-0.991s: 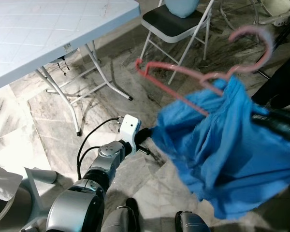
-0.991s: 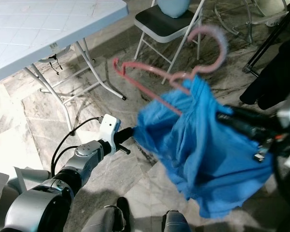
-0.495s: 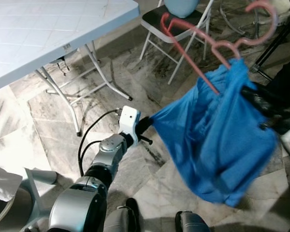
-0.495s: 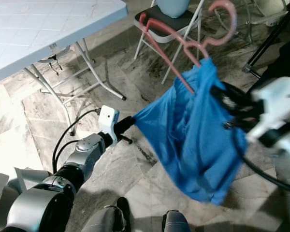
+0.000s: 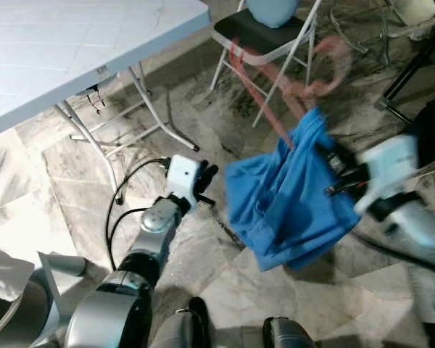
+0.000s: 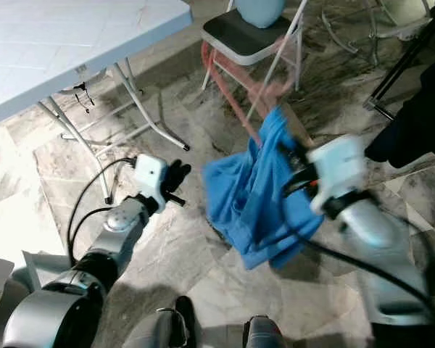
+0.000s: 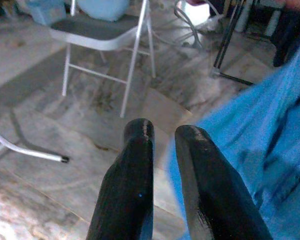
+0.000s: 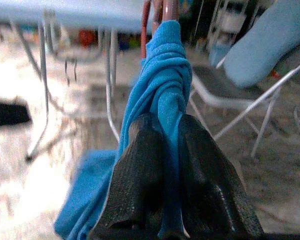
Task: Hang hanger
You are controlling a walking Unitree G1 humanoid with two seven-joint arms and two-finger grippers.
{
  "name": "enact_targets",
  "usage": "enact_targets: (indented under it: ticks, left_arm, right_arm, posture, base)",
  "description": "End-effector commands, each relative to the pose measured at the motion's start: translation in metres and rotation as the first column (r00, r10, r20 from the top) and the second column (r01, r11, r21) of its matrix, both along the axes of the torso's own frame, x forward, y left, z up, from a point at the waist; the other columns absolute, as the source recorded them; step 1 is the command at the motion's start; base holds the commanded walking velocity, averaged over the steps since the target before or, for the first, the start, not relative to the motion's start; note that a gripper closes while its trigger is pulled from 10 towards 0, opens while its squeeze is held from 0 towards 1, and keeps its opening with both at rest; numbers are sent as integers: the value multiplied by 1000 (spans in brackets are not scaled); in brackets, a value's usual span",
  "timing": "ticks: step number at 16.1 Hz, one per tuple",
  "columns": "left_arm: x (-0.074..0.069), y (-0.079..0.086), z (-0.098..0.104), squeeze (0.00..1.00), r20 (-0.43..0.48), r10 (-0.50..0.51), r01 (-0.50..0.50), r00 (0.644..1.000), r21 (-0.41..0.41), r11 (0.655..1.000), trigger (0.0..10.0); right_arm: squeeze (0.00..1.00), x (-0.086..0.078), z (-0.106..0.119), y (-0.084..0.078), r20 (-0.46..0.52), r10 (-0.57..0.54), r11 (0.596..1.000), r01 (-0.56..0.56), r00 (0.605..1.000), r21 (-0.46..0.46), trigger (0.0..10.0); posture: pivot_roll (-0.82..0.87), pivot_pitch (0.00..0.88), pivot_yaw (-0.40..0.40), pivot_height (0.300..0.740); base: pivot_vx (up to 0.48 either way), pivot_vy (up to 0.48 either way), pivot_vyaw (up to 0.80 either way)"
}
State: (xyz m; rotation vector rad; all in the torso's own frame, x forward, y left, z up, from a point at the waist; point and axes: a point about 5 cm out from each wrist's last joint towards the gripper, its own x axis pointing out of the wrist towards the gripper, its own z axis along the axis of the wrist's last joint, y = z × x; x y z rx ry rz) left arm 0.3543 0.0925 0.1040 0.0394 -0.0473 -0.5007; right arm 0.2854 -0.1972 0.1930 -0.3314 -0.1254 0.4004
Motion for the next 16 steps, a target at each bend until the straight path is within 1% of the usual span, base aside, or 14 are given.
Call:
enact_targets:
  ticks: [1,2,3,4,6,7,8,10,11,13,14,15,16]
  left_arm:
    - [-4,10,-4,1000,18,-2,2,1000,20,1000,10000]
    - [-6,12,-4,1000,31,-30,30,999,25,999,10000]
    - [-7,13,-4,1000,38,-41,40,998,32,999,10000]
    - [-10,17,-5,1000,56,-71,68,996,49,996,10000]
    - [-15,22,-5,1000,85,-136,128,987,93,987,10000]
    - [-16,26,-3,1000,113,-167,151,980,137,979,10000]
    - [-15,29,1,1000,137,-171,149,976,158,976,10000]
    - [-8,35,12,1000,174,-145,114,974,179,977,10000]
    - [-5,36,17,1000,189,-137,101,972,188,977,10000]
    - [-3,35,19,1000,197,-110,75,974,178,981,10000]
    - [-2,31,21,1000,208,-97,64,973,158,985,10000]
    - [-2,31,20,1000,206,-96,63,974,160,985,10000]
    - [-6,25,18,1000,212,-165,124,963,194,973,10000]
  right_arm:
    - [0,5,-6,4,15,-8,999,8,1000,-44,10000]
    - [0,8,-15,3,-4,-4,994,3,1000,-113,10000]
    - [0,9,-19,2,-11,1,990,-2,1000,-139,10000]
    - [0,12,-26,0,-43,12,987,-19,999,-158,10000]
    - [0,19,-37,-5,-86,47,973,-65,995,-222,10000]
    - [0,24,-43,-5,-108,87,955,-114,990,-272,10000]
    - [0,25,-46,-4,-125,123,938,-156,985,-309,10000]
    - [0,25,-50,0,-145,218,888,-258,965,-381,10000]
    - [0,26,-51,1,-160,249,872,-293,955,-392,10000]
    - [0,28,-48,4,-156,261,880,-301,953,-367,10000]
    - [0,27,-44,9,-124,310,879,-334,942,-340,10000]
    - [0,27,-44,9,-119,310,879,-332,943,-342,10000]
    - [0,26,-42,9,-112,338,867,-355,934,-350,10000]
  posture:
    - [-225,226,106,740]
    - [-222,227,105,740]
    - [-214,228,105,740]
    - [-207,231,105,740]
    - [-188,235,106,740]
    - [-181,236,105,740]
    - [-180,236,104,740]
    - [-178,236,99,740]
    - [-176,234,94,740]
    - [-176,233,89,740]
    - [-174,231,88,740]
    - [-172,228,88,740]
    - [-174,227,88,740]
  base:
    - [0,0,0]
    - [0,0,0]
    - [0,0,0]
    - [0,0,0]
    - [0,0,0]
    - [0,0,0]
    - [0,0,0]
    - [0,0,0]
    - [0,0,0]
    - [0,0,0]
    - [0,0,0]
    - [0,0,0]
    - [0,0,0]
